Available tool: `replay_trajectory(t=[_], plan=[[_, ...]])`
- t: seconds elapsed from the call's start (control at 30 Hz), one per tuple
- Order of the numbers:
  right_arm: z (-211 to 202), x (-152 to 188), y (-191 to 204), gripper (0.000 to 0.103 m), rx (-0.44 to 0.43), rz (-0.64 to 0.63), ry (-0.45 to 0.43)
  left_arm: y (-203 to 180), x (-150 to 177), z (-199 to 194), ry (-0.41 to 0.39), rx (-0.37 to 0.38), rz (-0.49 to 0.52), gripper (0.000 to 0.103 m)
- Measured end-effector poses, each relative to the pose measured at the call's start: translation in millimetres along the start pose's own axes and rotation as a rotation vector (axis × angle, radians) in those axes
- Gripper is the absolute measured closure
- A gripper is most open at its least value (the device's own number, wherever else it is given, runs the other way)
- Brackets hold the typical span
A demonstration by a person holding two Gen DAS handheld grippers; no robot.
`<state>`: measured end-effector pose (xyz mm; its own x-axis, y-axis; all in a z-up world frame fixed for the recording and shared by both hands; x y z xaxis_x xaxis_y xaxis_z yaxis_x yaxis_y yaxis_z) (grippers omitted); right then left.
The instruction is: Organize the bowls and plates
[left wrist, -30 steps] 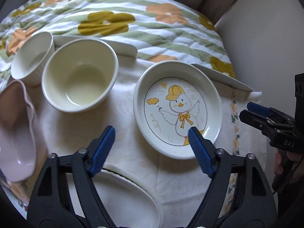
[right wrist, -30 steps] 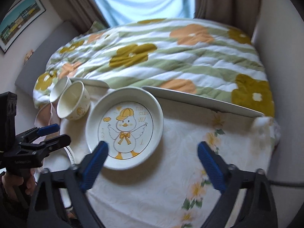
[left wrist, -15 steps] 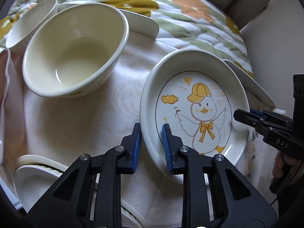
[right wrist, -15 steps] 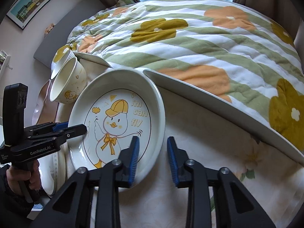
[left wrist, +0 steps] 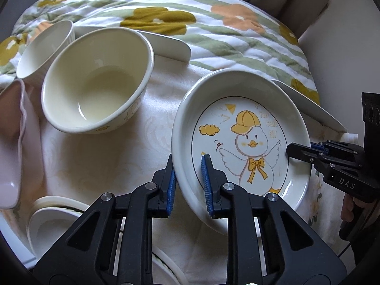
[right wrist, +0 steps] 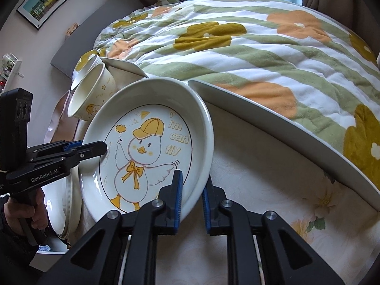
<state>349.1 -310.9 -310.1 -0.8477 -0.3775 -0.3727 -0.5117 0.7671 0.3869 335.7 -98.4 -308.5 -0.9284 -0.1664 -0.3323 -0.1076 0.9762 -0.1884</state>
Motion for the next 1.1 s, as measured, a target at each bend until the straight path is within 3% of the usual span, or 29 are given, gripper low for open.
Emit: replay_trajectory(t=[0.27, 0.47, 0.67, 0.87, 1.1], plan=[[-29, 6, 27, 0.089, 0.022, 0.004, -0.063, 6, 4, -44, -0.068, 0.042, 0.051, 0.085], [-62, 15, 73, 0.089, 0.062, 0.044, -0.127, 25, 10, -97, -0.128, 0.082, 0.115, 0.085], [-81, 33, 133, 0.089, 0.115, 0.099, -0.182, 61, 28, -136, -0.140, 0.123, 0.192, 0.085], [-72, 59, 182, 0.089, 0.143, 0.185, -0.202, 103, 54, -150, -0.104, 0.146, 0.260, 0.085], [-38, 94, 213, 0.089, 0.173, 0.283, -0.170, 140, 90, -125, -0.004, 0.170, 0.307, 0.085]])
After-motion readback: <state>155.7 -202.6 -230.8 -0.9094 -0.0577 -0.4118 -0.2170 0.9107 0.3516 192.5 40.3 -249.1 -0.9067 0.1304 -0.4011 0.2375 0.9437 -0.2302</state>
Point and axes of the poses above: each gripper's, at about its wrist camera, not at the fingertips, and z roughly the way its jaws point, y to its left, x to its underside, the point moved 2 cm from there along z, roughly the way its jaws point, and after that the axes turned 2 degrees about -z, right-handed, at the moved point
